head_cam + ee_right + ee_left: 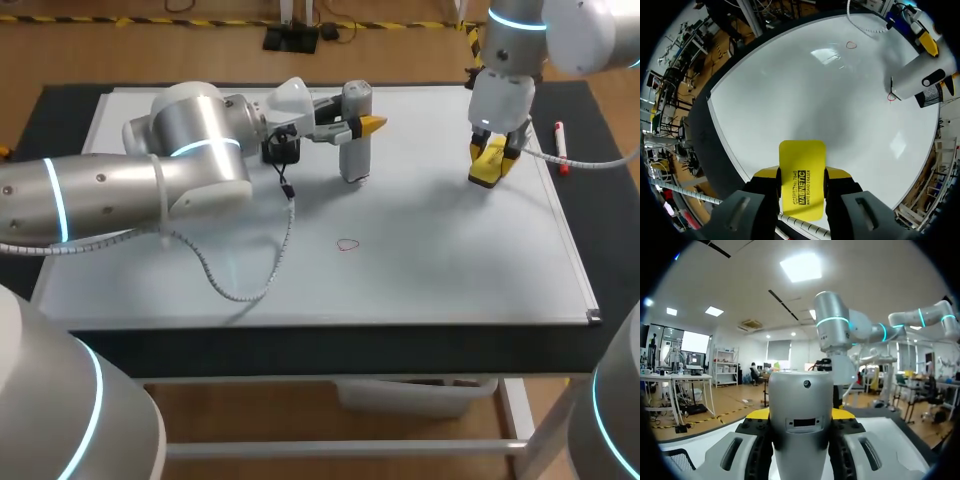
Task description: Pick up the inspection probe, press it on each red-marked spot on the whiteboard one by one, put down the probe, pick up the eraser, and wipe off all the red marks.
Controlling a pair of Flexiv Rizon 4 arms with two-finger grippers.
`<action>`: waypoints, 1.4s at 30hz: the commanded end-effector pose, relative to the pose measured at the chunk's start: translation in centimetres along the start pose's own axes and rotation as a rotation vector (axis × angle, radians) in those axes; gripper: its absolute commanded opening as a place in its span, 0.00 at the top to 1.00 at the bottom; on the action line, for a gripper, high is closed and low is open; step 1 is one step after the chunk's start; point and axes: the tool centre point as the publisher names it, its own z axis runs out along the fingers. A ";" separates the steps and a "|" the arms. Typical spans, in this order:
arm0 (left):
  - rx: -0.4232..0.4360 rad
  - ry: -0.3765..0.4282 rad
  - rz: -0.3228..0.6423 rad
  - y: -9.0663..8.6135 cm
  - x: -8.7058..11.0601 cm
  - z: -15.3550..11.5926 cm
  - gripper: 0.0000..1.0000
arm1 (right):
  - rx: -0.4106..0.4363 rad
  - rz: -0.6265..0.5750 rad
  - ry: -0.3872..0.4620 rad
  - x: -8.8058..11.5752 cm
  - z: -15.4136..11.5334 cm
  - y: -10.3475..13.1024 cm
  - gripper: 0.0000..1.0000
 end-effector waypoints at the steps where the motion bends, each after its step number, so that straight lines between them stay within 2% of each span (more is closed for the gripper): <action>1: -0.006 0.002 0.002 -1.0 0.6 -2.4 1.00 | 0.002 -0.001 0.004 0.0 -0.1 -0.1 1.00; 9: -0.022 0.013 0.021 -1.5 0.0 -6.6 1.00 | 0.002 -0.001 0.004 0.0 -0.1 -0.1 1.00; 23: -0.011 0.009 0.042 -2.3 -2.5 -15.7 1.00 | 0.002 -0.001 0.004 0.0 -0.1 -0.1 1.00; 32: -0.015 0.048 0.067 -2.8 -4.1 -20.2 1.00 | 0.002 -0.001 0.004 0.0 -0.1 -0.1 1.00; 42: -0.023 0.015 0.059 -2.5 -5.6 -24.7 1.00 | 0.002 -0.001 0.004 0.0 -0.1 -0.1 1.00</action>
